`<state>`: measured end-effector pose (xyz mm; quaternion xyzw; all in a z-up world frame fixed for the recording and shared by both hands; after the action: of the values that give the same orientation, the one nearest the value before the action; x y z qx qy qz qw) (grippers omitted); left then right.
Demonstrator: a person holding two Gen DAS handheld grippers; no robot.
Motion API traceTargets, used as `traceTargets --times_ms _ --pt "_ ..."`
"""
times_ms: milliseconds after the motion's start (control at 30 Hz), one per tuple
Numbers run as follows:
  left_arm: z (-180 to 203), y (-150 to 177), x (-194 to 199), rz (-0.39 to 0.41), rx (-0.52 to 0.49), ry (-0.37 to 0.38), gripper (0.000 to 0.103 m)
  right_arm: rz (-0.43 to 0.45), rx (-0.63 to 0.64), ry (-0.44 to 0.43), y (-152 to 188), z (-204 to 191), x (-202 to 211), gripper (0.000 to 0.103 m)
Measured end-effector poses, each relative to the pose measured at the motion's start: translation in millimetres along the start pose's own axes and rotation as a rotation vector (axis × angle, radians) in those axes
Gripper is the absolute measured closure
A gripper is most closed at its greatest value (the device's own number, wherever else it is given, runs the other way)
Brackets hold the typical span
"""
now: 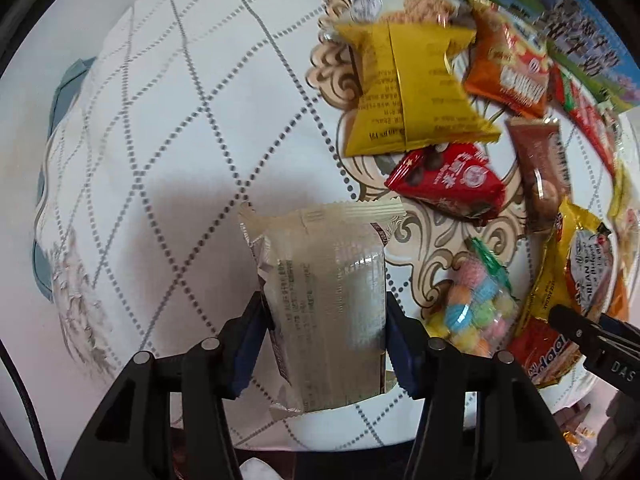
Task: Organize snacks
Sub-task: 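Carry both packets into the cardboard box and open both tools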
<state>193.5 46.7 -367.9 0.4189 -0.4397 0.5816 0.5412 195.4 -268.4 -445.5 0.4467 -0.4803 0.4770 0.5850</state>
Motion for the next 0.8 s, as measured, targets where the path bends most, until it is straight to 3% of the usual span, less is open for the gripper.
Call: traceTargets --times_ms 167,267,367,467,600,800 --pt "1.7 5.0 12.2 0.008 0.013 0.008 0.05 0.001 0.029 -0.022 2.5 7.9 -1.3 0.028" --pt "1.7 2.8 -7.4 -0.036 0.033 -0.001 0.05 -0.041 0.034 -0.037 -1.1 3.6 -20.5 0.017" --pt "2.7 0.5 -29.0 -0.072 0.043 -0.017 0.05 -0.057 0.059 0.006 -9.3 -3.9 -35.9 0.015" --pt "13.4 -1.7 -24.9 -0.073 0.036 -0.018 0.05 -0.061 0.064 0.044 -13.8 -7.0 -45.9 0.016" --pt "24.0 -7.8 4.6 -0.039 0.027 -0.009 0.05 0.012 0.101 0.026 -11.0 -4.5 -26.4 0.017" --pt "63.2 -27.7 80.9 0.058 0.009 0.082 0.05 0.092 0.066 -0.128 -13.6 23.0 32.0 0.016"
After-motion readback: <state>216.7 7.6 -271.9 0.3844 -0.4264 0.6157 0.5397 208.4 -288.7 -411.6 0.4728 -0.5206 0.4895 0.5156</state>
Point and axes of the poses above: each gripper's, at about its wrist camera, not at the fingertips, and x roughly against the way its jaws point, z to its right, y to its underside, the point moved 5 cm from there along -x, roughly the way its jaws point, and after that the axes turned 14 degrees about y, right-handed, at the moved point
